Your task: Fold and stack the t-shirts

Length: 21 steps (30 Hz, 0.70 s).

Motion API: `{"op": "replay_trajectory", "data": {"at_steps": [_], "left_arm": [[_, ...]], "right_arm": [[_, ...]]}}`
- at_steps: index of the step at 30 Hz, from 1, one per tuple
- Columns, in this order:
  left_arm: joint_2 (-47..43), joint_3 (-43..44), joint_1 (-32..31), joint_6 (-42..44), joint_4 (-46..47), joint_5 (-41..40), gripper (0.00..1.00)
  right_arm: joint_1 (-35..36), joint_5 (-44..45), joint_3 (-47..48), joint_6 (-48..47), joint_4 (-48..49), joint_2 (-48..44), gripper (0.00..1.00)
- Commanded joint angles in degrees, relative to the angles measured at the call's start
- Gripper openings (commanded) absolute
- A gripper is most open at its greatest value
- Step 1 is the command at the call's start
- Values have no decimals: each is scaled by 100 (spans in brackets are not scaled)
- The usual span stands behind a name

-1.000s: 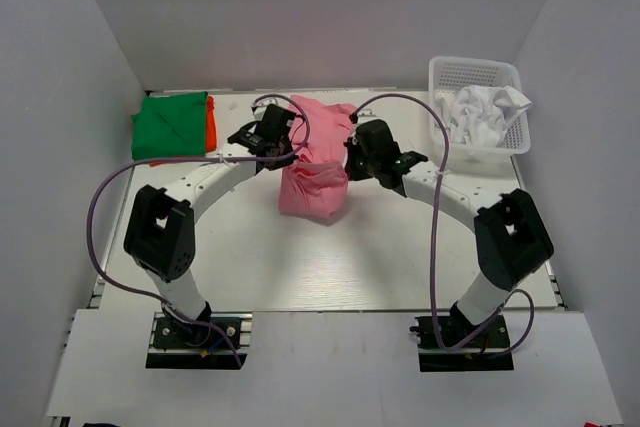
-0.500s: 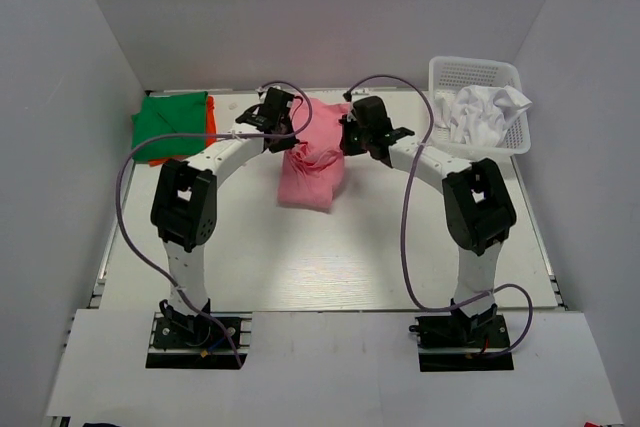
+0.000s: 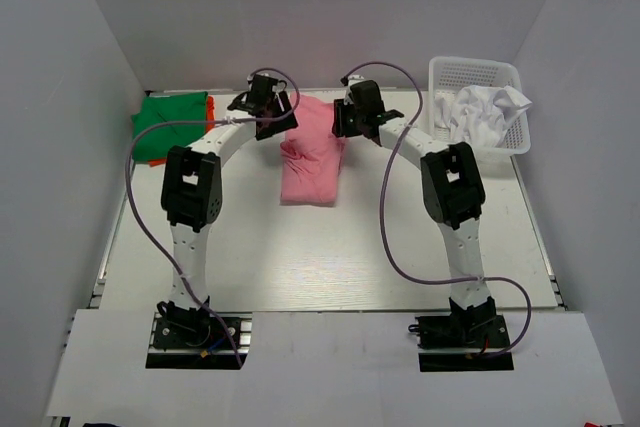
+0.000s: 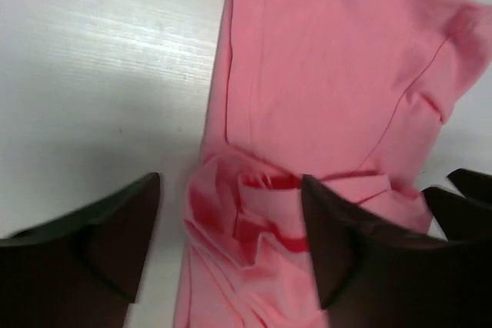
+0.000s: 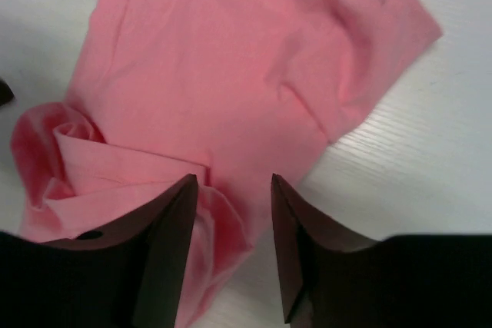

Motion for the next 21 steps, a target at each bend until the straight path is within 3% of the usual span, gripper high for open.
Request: {"op": "replay_trajectory", "data": {"at_steps": [1,2,4,5,10,13,17,21], "left_arm": [[77,711,211,91,-281,411,88],[0,712,211,92,-283,464,100],[-272,398,211,232,-231,464,100],[-657,-92,211,233,-31,517,100],[-1642,-1580,89,294,490,964,100],[-1978,-2544,35,356,490,1351,100],[-2540,-3628,-17,356,824,1800,100],[-2963,-4384,-131,408,1210,1976,97]], "right_arm": [[-129,13,471,-127,-202,-108,53],[-112,40,149,-136,-176,-178,56],[-112,75,-239,-118,130,-705,61],[-112,23,-920,-101,340,-819,61],[-59,-390,-2218,101,896,-2005,61],[-24,-1239,-2824,242,905,-2356,61],[64,-1743,-4078,225,1272,-2824,60],[152,-2113,-4583,-231,1371,-2957,57]]}}
